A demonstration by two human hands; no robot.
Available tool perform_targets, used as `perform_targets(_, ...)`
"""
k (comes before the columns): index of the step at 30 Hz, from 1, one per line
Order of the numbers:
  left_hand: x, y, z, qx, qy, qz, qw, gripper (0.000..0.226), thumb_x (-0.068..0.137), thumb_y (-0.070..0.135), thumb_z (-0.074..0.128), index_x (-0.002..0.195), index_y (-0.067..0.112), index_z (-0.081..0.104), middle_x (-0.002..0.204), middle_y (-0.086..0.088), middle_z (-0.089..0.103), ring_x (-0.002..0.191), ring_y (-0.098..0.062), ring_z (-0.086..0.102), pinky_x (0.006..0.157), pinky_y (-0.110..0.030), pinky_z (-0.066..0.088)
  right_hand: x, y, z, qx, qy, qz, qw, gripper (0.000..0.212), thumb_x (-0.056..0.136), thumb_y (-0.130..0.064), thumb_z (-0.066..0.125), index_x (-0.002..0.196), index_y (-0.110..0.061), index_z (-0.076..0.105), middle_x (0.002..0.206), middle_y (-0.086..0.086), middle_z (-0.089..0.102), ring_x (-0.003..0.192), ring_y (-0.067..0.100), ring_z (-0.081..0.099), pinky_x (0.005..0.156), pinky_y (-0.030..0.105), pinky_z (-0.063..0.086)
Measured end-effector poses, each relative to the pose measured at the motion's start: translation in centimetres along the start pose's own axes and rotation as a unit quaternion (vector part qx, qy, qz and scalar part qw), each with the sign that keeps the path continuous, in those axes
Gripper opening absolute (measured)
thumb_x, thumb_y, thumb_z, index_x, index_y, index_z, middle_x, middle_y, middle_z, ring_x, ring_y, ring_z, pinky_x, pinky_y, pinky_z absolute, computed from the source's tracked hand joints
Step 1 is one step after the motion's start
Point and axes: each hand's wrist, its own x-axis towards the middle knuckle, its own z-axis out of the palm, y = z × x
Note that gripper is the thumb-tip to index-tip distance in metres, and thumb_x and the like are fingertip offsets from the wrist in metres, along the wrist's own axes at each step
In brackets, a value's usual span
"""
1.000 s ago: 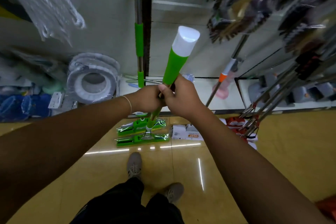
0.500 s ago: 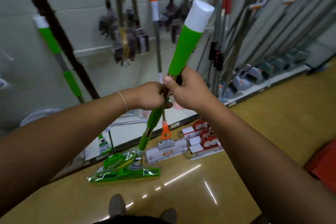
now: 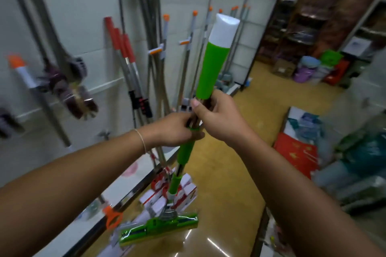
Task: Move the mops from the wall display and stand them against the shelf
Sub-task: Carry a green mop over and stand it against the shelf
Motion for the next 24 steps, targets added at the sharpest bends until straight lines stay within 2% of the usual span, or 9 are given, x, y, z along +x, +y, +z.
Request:
perform_targets(3,5.1,2.6,0.3,-0.031,-0.003,0.054,0.998,0.037,0.084,0.038,0.067,0.115,0.020,0.059,0.107,-0.002,0.067,0.096,-0.016,0.063,0.080,-0.032,0.053,2.0,1.6,-4.2,0.001,0.064,0.004,0.998,0.025,0.093,-0.032,0.062,0.094,-0.007,0.060,0.081,0.014,0.069,0.078,0.032,0.067,0.074,0.055,0.053)
perform_targets(6,10.8,4.9,0.7,-0.087,-0.028,0.091,0.992,0.020,0.081,0.042,0.069,0.098,0.034,0.062,0.090,0.011,0.068,0.078,0.000,0.063,0.059,-0.015,0.049,4.6,3.5,-8.4,-0.005,0.121,0.017,0.993,0.022,0.094,-0.029,0.062,0.093,-0.008,0.062,0.077,0.012,0.070,0.074,0.027,0.068,0.073,0.054,0.054)
perform_targets(7,12.9,5.7,1.0,-0.107,-0.037,0.097,0.989,0.018,0.080,0.041,0.070,0.096,0.036,0.062,0.090,0.012,0.068,0.080,0.000,0.064,0.064,-0.016,0.052,5.6,4.3,-9.7,-0.008,0.131,0.024,0.991,0.021,0.094,-0.029,0.062,0.094,-0.008,0.062,0.078,0.012,0.070,0.075,0.027,0.068,0.073,0.053,0.054)
perform_targets(9,17.5,6.9,1.8,-0.124,-0.048,0.115,0.984,0.023,0.079,0.039,0.072,0.099,0.033,0.062,0.100,0.004,0.069,0.095,-0.012,0.066,0.085,-0.033,0.055,7.8,6.1,-12.4,-0.008,0.145,0.035,0.989,0.020,0.095,-0.028,0.062,0.094,-0.008,0.062,0.079,0.013,0.071,0.075,0.027,0.069,0.073,0.052,0.055)
perform_targets(10,19.8,7.5,2.3,-0.127,-0.057,0.128,0.982,0.025,0.079,0.039,0.072,0.101,0.032,0.063,0.103,0.002,0.069,0.098,-0.016,0.066,0.089,-0.039,0.053,8.9,7.2,-13.6,-0.010,0.153,0.038,0.987,0.019,0.095,-0.028,0.061,0.094,-0.009,0.062,0.078,0.012,0.070,0.074,0.025,0.069,0.072,0.051,0.055)
perform_targets(12,24.6,8.7,3.2,-0.136,-0.075,0.147,0.977,0.026,0.079,0.040,0.072,0.101,0.029,0.063,0.101,0.002,0.070,0.096,-0.017,0.066,0.089,-0.040,0.054,11.3,9.6,-15.9,-0.015,0.176,0.043,0.983,0.017,0.095,-0.025,0.061,0.093,-0.009,0.063,0.076,0.009,0.069,0.071,0.020,0.068,0.071,0.049,0.056)
perform_targets(17,36.5,11.2,5.0,-0.150,-0.103,0.161,0.970,0.027,0.080,0.037,0.072,0.101,0.020,0.065,0.095,0.001,0.070,0.090,-0.015,0.066,0.081,-0.034,0.056,18.9,16.3,-21.4,-0.039,0.221,0.073,0.972,0.018,0.095,-0.024,0.062,0.094,-0.006,0.064,0.083,0.016,0.070,0.077,0.030,0.068,0.071,0.051,0.056)
perform_targets(21,44.5,13.0,5.9,-0.169,-0.151,0.170,0.959,0.024,0.079,0.033,0.073,0.098,0.021,0.067,0.096,-0.001,0.071,0.092,-0.017,0.067,0.082,-0.034,0.055,23.6,20.6,-24.9,-0.045,0.265,0.088,0.959,0.015,0.095,-0.022,0.062,0.094,-0.007,0.064,0.084,0.014,0.071,0.072,0.021,0.068,0.066,0.040,0.057)
perform_targets(24,49.0,14.2,6.9,-0.188,-0.178,0.180,0.949,0.012,0.079,0.028,0.074,0.089,0.027,0.067,0.091,0.002,0.071,0.086,-0.010,0.066,0.078,-0.028,0.055,25.9,23.3,-27.3,-0.043,0.273,0.086,0.957,0.016,0.095,-0.020,0.061,0.093,-0.004,0.064,0.082,0.018,0.070,0.075,0.029,0.068,0.068,0.046,0.057)
